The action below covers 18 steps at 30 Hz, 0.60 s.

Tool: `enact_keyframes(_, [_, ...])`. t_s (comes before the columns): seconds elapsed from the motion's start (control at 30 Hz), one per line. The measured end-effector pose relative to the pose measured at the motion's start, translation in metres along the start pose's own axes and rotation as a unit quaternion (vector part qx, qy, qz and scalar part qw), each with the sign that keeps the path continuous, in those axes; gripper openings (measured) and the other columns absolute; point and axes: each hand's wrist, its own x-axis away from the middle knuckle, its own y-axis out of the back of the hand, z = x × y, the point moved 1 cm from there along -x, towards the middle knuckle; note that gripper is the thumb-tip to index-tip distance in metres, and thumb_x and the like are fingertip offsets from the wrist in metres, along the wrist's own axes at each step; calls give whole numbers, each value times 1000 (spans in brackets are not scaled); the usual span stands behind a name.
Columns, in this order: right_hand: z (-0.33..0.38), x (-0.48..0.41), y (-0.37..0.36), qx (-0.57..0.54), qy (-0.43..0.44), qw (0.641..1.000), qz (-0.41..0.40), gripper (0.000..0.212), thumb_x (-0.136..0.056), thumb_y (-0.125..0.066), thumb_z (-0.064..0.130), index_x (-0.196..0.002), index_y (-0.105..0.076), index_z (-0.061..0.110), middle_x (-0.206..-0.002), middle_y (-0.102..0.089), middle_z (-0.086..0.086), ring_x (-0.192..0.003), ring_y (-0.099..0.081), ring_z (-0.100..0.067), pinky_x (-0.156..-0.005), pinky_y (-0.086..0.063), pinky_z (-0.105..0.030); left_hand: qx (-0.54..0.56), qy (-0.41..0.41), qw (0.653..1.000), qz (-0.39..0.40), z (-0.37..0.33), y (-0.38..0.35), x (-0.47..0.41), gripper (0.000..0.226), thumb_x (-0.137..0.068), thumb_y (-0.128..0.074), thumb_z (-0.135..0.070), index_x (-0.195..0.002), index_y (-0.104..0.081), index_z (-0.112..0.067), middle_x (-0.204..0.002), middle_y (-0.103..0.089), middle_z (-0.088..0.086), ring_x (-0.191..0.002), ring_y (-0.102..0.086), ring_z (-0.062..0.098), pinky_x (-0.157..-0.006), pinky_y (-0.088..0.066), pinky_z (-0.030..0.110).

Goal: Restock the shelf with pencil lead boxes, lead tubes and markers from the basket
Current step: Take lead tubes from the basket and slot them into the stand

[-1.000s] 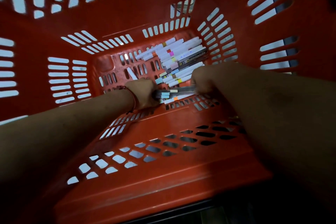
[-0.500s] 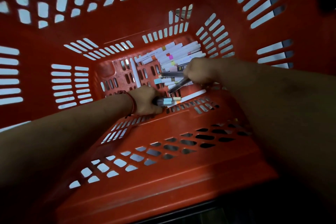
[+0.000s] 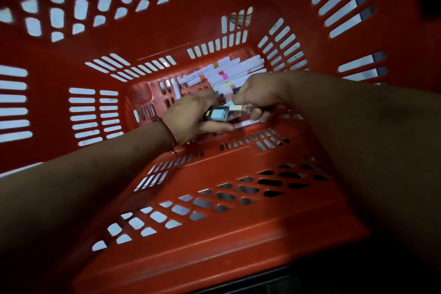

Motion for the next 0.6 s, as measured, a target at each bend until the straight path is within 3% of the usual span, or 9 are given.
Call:
enact_keyframes(0.07, [1,2,-1,6,-8,1000,20,28,-102,-57,30,-87,-59,7,-55,-44,-2,-41,-36,-9,-41,-27,-19,11,-9,1000,12,-1,-1,-2,49,-78,-76,-56,-89,-60,-11,-92,-47,-2,-78,-50,17,-67,-39,27])
enact_keyframes(0.13, [1,2,-3,16,-22,998,50,31,-102,-56,35,-82,-60,12,-59,-45,-1,-41,-34,-7,-41,-24,-19,-1,-16,1000,13,0,-2,-3,40,-77,-85,-35,-93,-61,-7,-98,-51,3,-87,-53,20,-74,-39,26])
enact_keyframes(0.2, [2,2,-4,-7,-35,996,79,33,-107,-45,32,-82,-56,13,-57,-44,1,-39,-32,-5,-40,-22,-19,-1,13,1000,13,-1,-3,-3,35,-77,-84,-22,-98,-62,-4,-94,-56,5,-86,-57,24,-70,-35,22])
enact_keyframes(0.3, [5,0,-6,-61,-24,994,86,36,-108,-40,29,-80,-50,11,-55,-43,0,-38,-35,-6,-37,-28,-17,43,83,996,8,0,-6,0,43,-83,-80,-22,-117,-59,-5,-91,-66,7,-76,-55,16,-61,-33,11])
enact_keyframes(0.37, [10,1,-6,-84,3,996,35,33,-105,-47,37,-93,-56,8,-64,-53,-6,-47,-48,-12,-43,-42,-21,94,127,987,-6,5,-9,2,44,-87,-77,-30,-119,-49,-22,-90,-65,-6,-77,-60,13,-64,-41,18])
enact_keyframes(0.43, [12,-1,-2,-130,22,990,-41,42,-105,-45,43,-103,-59,3,-79,-66,-13,-60,-64,-20,-53,-55,-28,166,166,972,-26,5,-10,1,38,-88,-77,-33,-111,-48,-32,-86,-63,-22,-77,-61,-4,-65,-42,11])
enact_keyframes(0.53, [9,-2,6,-160,30,976,-144,48,-107,-38,44,-111,-59,2,-89,-71,-18,-70,-73,-26,-62,-61,-32,277,201,934,-100,-5,-9,-4,19,-88,-78,-21,-87,-62,-31,-67,-64,-30,-62,-56,-13,-65,-42,10])
enact_keyframes(0.6, [5,-5,10,-149,21,973,-177,50,-107,-36,45,-115,-58,1,-86,-69,-17,-69,-71,-26,-63,-61,-32,347,212,894,-189,-12,-4,-9,15,-89,-75,-14,-85,-65,-24,-68,-67,-27,-66,-59,-13,-69,-46,13])
